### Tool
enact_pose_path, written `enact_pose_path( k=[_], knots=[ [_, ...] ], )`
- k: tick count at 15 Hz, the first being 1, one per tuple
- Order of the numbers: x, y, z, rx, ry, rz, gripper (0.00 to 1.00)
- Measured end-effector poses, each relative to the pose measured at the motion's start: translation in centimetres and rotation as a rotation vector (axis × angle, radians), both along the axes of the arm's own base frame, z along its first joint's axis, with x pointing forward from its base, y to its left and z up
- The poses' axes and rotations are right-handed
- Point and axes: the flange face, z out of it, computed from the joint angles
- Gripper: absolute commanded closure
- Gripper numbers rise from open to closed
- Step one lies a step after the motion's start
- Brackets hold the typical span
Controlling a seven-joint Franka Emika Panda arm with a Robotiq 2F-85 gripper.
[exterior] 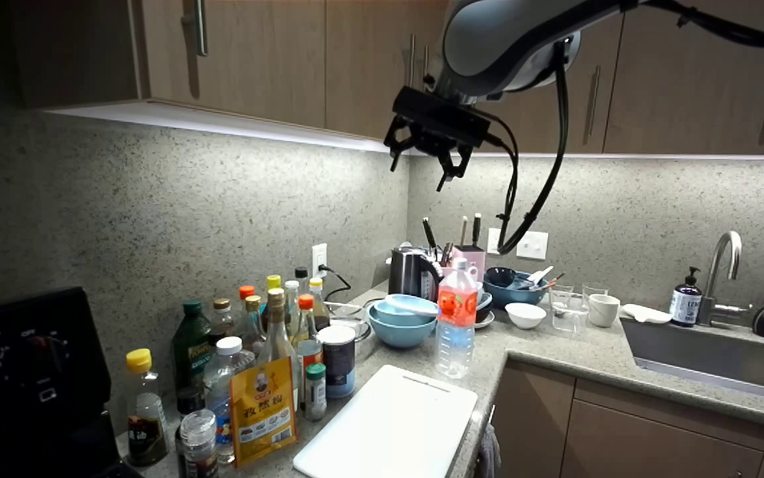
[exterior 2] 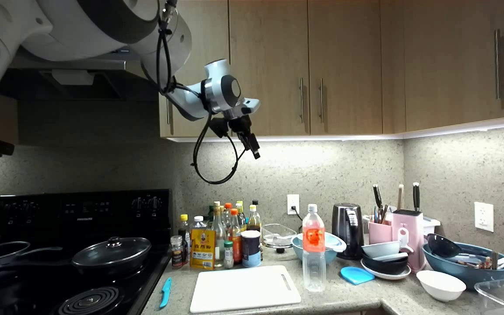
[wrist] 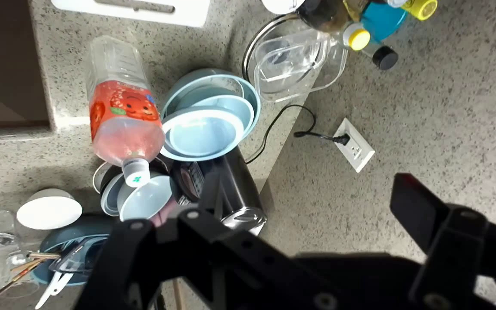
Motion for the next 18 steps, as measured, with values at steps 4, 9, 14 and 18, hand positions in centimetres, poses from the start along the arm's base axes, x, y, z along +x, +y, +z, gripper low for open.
enact_pose_path(
  k=[4, 9, 14, 18],
  knots=[
    [0.0, -0.6, 0.4, 0.010, -0.019, -0.026, 0.00],
    [0.2, -0.4, -0.1, 0.008, -0.011, -0.023, 0.00],
    [3.2, -1.0, -5.5, -0.013, 0.039, -0.038, 0.00],
    [5.9, -2.3, -9.2, -0.035, 0.053, -0.070, 0.00]
  ],
)
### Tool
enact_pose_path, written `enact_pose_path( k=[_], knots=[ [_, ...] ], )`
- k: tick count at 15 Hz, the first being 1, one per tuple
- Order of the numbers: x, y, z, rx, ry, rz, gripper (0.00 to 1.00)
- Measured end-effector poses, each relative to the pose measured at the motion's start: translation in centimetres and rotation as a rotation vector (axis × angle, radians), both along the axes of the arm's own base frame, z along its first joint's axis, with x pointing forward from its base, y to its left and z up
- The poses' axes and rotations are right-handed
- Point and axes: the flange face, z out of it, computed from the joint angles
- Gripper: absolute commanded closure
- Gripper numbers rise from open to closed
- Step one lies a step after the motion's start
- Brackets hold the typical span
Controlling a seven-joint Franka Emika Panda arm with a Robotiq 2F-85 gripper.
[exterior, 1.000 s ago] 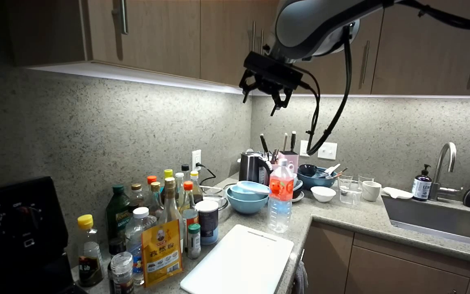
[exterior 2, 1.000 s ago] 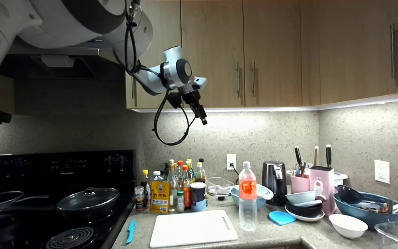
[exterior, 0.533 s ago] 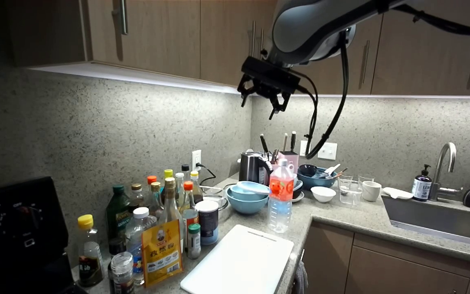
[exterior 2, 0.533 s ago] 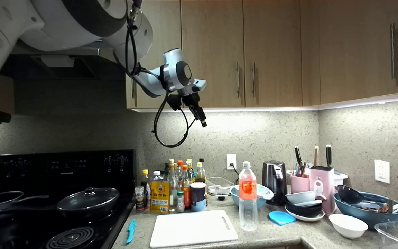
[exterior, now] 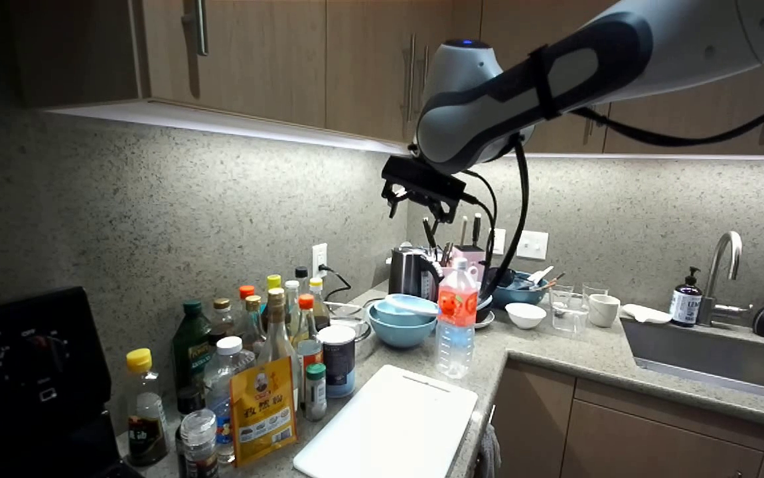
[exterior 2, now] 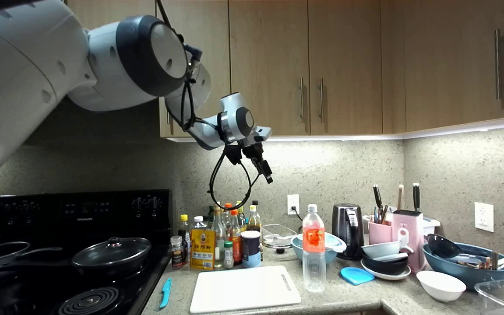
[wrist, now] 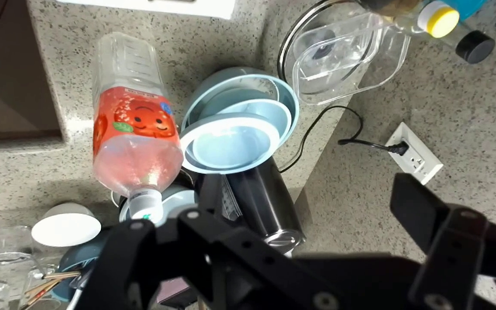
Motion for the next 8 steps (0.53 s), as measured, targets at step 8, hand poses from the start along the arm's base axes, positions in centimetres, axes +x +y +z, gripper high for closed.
enact_pose_path(
  k=[8],
  knots=[
    [2.8, -2.4, -2.0, -0.018, -0.017, -0.101, 0.00]
  ],
)
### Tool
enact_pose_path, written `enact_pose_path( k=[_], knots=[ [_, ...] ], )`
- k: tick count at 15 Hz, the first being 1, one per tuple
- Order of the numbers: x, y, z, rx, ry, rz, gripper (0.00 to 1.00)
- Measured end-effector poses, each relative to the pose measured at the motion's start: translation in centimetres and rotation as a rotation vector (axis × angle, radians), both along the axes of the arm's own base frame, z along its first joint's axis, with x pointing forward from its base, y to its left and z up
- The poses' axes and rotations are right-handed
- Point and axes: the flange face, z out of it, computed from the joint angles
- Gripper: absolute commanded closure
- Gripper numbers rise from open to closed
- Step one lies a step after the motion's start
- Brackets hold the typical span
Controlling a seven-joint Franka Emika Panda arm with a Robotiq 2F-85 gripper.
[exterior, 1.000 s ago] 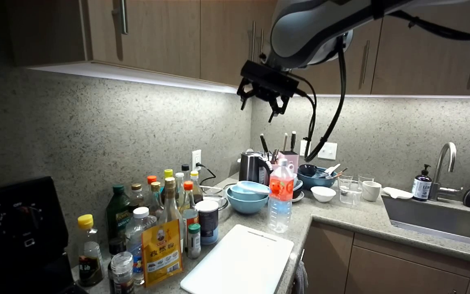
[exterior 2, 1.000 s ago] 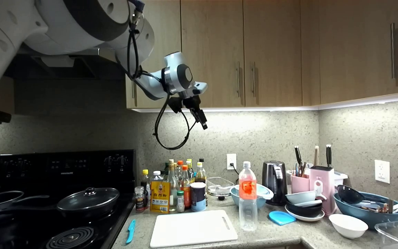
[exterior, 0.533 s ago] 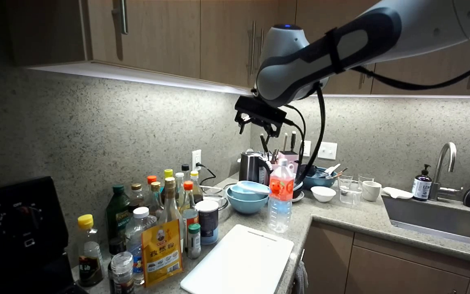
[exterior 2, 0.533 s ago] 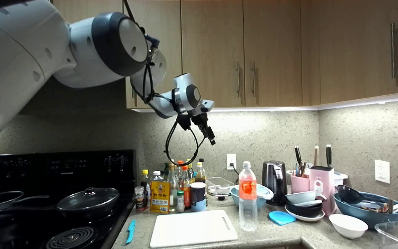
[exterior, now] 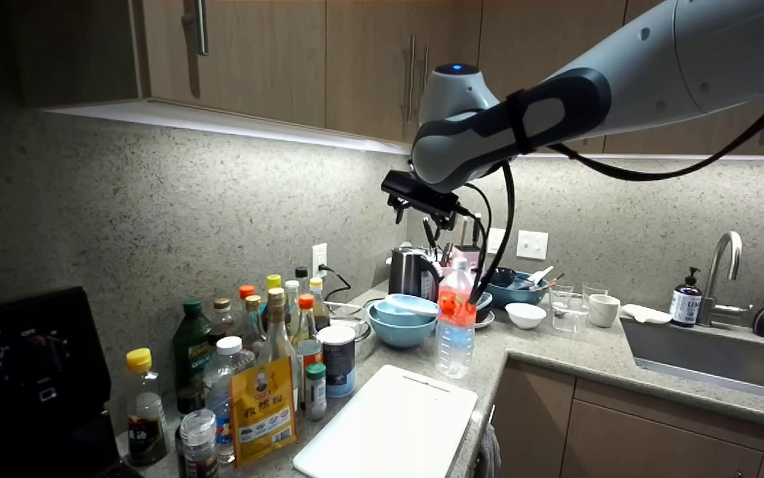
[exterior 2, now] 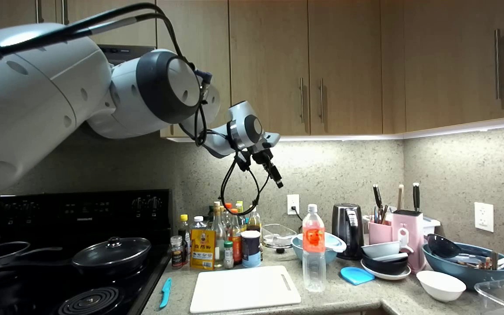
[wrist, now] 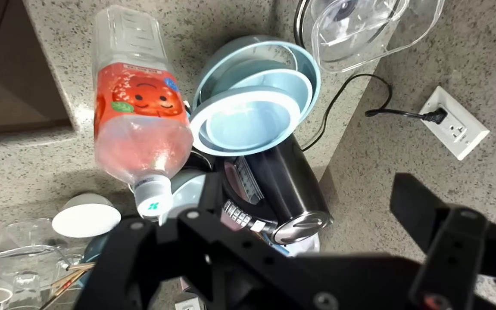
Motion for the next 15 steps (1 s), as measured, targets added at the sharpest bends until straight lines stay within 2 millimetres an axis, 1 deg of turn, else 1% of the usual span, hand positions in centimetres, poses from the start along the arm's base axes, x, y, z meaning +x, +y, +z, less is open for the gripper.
enact_pose_path(
  k=[3, 4, 6, 11, 15],
  knots=[
    [0.0, 0.1, 0.1, -0.002, -0.002, 0.003, 0.00],
    [0.0, 0.0, 0.4, -0.003, -0.006, 0.002, 0.00],
    [-0.2, -0.4, 1.8, -0.005, -0.022, -0.004, 0.00],
    [-1.2, -3.0, 6.0, -0.022, -0.063, -0.046, 0.00],
    [-1.7, -5.2, 7.5, -0.032, -0.083, -0.095, 0.00]
  ],
)
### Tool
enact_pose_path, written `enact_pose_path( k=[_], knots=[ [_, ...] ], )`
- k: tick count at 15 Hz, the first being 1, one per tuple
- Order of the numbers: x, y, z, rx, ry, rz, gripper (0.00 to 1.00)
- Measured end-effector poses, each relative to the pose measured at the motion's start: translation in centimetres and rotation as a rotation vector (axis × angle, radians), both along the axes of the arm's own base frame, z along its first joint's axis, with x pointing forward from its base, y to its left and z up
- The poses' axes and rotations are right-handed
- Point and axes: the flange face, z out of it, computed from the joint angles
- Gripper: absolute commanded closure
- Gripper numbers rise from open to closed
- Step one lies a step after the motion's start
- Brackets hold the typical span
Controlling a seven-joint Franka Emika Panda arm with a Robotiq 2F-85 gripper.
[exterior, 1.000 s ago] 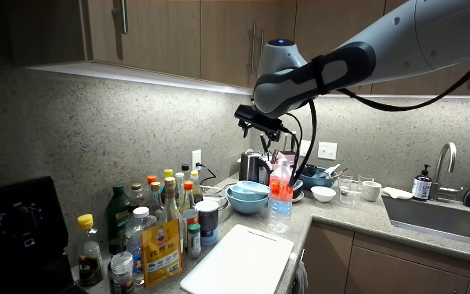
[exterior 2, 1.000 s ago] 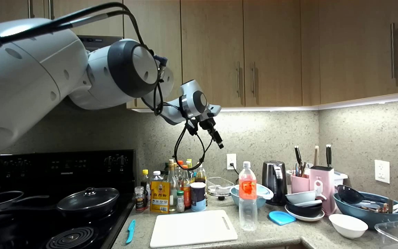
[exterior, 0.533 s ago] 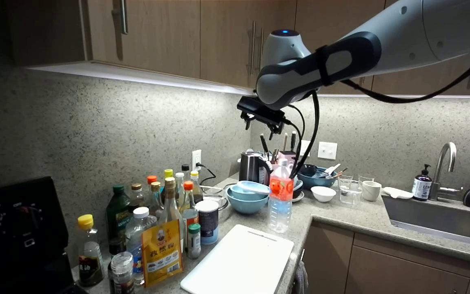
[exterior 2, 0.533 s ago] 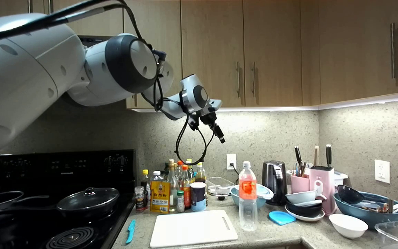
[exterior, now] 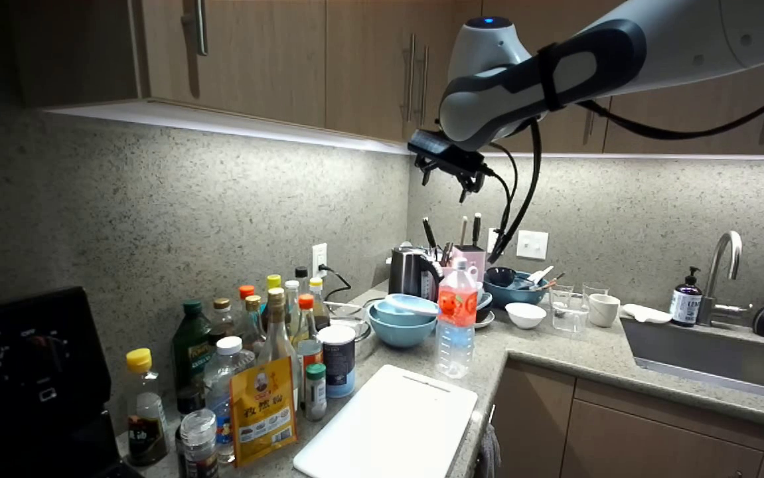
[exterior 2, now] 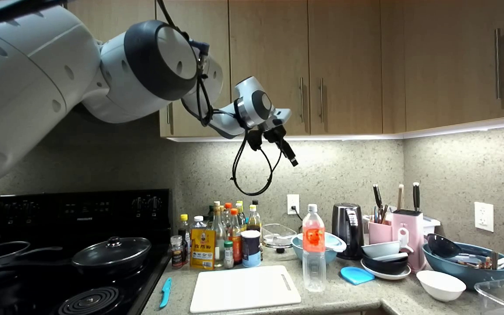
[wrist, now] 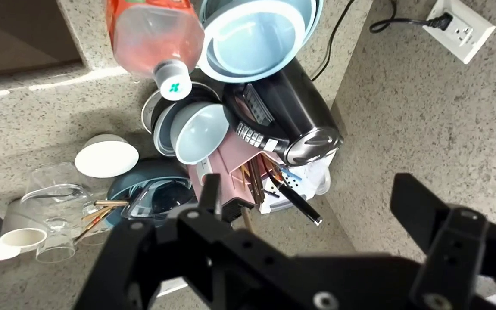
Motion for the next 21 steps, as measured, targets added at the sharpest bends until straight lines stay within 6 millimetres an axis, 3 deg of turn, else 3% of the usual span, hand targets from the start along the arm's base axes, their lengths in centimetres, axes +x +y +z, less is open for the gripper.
enact_pose_path(
  k=[5, 10, 16, 21],
  knots=[
    [-0.7, -2.6, 1.3, 0.002, -0.027, -0.077, 0.00],
    [-0.5, -2.2, 0.8, 0.002, -0.020, -0.072, 0.00],
    [0.4, -2.3, -1.4, 0.011, -0.021, -0.104, 0.00],
    [1.2, -4.5, -2.7, 0.027, -0.047, -0.188, 0.00]
  ],
)
